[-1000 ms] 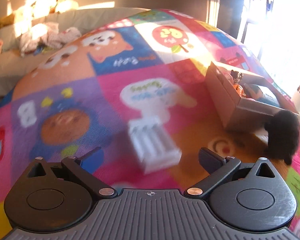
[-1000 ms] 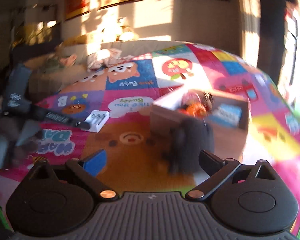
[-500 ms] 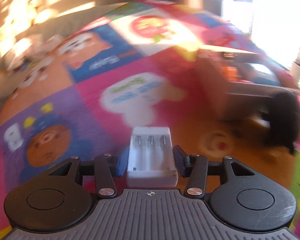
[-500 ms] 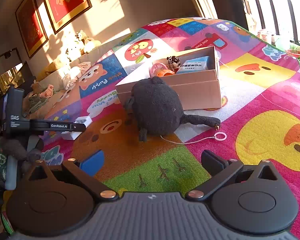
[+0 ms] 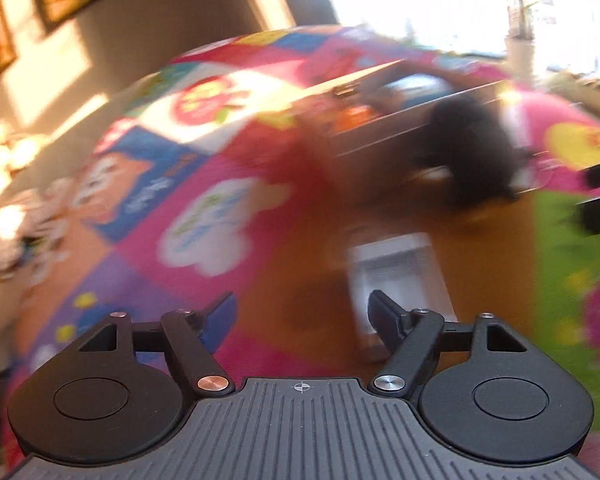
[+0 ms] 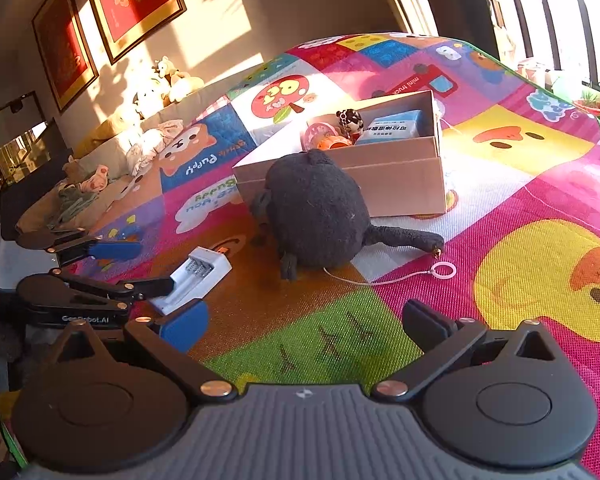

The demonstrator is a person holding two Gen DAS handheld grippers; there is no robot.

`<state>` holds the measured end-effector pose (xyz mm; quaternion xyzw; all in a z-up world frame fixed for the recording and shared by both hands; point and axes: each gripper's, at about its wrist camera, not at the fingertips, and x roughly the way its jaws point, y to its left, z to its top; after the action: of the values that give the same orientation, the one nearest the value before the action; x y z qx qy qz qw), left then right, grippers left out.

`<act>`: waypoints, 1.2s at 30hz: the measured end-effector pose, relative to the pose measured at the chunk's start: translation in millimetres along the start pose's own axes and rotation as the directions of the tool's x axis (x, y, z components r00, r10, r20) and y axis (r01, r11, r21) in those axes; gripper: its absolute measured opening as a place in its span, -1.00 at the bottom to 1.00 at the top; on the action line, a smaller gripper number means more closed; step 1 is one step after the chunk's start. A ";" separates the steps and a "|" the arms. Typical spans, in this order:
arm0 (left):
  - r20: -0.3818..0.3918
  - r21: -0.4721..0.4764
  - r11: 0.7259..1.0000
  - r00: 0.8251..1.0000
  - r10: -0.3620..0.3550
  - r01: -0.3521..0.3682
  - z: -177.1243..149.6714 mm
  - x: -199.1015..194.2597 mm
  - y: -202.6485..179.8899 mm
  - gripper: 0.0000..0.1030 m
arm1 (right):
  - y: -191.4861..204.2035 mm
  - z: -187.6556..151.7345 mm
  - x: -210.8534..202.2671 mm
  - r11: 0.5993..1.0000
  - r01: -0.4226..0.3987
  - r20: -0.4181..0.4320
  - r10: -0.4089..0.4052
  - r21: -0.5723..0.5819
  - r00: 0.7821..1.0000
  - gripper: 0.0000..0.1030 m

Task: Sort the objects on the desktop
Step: 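Grasp the white battery holder with the left tool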

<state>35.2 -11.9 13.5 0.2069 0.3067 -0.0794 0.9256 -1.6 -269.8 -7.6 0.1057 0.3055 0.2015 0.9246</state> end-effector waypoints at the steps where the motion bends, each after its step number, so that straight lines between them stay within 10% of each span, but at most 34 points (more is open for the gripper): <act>1: -0.013 -0.027 0.999 0.999 0.037 -0.038 -0.2 0.5 6.7 0.63 | 0.0 0.0 -0.1 1.000 0.000 0.000 0.000 0.000 1.000 1.00; 3: -0.031 -0.110 0.993 0.998 0.049 -0.052 -0.6 -1.0 20.8 0.61 | -0.1 0.1 -0.2 1.000 0.001 0.000 -0.001 0.001 1.000 1.00; 8: -0.010 -0.220 0.954 0.978 -0.210 0.202 -6.9 -17.6 26.6 0.85 | -0.8 -0.5 1.8 1.000 0.005 -0.006 -0.005 0.006 1.000 1.00; 15: -0.035 -0.286 0.925 0.962 -0.271 0.250 -1.9 -10.7 7.4 0.88 | -0.7 -0.7 3.2 1.000 0.012 -0.014 -0.012 0.009 1.000 1.00; 27: -0.044 -0.272 0.952 0.987 -0.155 0.138 14.2 25.7 -4.1 0.73 | 0.1 0.2 8.3 0.999 0.030 -0.054 -0.029 0.015 0.998 1.00; 36: 0.087 -0.386 0.917 0.994 -0.067 0.096 -6.6 -42.9 50.8 0.68 | 0.9 -0.4 10.6 0.999 0.037 -0.068 -0.037 0.005 0.997 1.00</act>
<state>11.3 37.6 51.5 0.0027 0.2914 -0.0626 0.9545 5.7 -264.3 -13.2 0.0963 0.3391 0.1869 0.9170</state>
